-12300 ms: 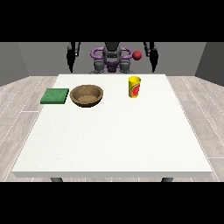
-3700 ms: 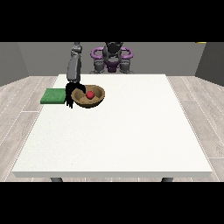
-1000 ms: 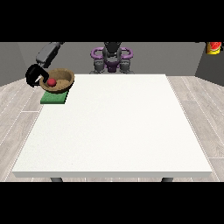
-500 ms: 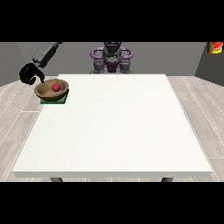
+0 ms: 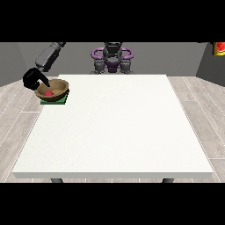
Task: Pick the cup and pour the ball into the bowl, then pick the bowl and place it on the pad
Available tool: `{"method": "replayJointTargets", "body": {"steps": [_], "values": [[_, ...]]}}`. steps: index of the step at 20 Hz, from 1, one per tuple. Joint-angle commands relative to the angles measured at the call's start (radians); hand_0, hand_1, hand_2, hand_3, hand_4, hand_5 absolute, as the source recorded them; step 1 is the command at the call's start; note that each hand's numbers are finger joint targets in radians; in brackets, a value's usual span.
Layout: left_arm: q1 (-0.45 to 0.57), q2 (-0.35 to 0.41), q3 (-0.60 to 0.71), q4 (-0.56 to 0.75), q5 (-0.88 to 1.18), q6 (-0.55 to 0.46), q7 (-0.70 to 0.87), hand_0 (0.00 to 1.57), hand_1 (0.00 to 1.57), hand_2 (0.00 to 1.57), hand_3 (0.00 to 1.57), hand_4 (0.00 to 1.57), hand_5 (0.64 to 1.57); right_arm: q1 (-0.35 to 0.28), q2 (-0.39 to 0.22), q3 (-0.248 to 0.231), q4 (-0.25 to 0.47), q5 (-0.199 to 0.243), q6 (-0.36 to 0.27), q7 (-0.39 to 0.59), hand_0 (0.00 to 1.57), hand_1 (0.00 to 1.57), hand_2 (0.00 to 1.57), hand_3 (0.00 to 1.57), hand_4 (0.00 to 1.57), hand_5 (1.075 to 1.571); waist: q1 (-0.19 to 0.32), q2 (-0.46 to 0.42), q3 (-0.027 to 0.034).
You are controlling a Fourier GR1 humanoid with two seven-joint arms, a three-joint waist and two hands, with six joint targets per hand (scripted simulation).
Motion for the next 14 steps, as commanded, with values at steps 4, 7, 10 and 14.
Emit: {"method": "replayJointTargets", "body": {"steps": [4, 7, 10, 14], "values": [[0.016, 0.003, -0.004, 0.010, 0.000, -0.016, -0.048, 0.00, 0.00, 0.00, 0.00, 1.19, 1.569, -0.014, -0.044, 0.057, 0.019, 0.056, 0.034, 0.031, 0.19, 0.19, 0.41, 0.79, 0.00, 1.454, 0.031, 0.014, -0.0003], [-0.035, 0.028, -0.003, -0.004, 0.017, 0.003, -0.014, 0.00, 0.00, 0.00, 0.00, 1.21, 1.569, -0.035, 0.031, 0.078, 0.023, 0.068, 0.018, -0.023, 0.00, 0.00, 0.00, 0.00, 0.00, 1.410, 0.034, 0.053, 0.0005], [0.033, -0.076, -0.060, -0.056, -0.003, 0.029, -0.006, 0.00, 0.00, 0.00, 0.00, 1.19, 1.569, -0.034, -0.065, 0.084, 0.051, 0.071, 0.103, 0.091, 0.00, 0.00, 0.00, 0.00, 0.00, 1.407, 0.016, -0.064, 0.0001], [0.041, -0.088, -0.090, -0.050, -0.024, 0.062, 0.049, 0.00, 0.00, 0.00, 0.00, 1.19, 1.569, -0.072, -0.107, 0.111, 0.015, 0.092, 0.132, 0.155, 0.00, 0.00, 0.00, 0.00, 0.20, 1.375, -0.008, -0.149, -0.0007]]}}
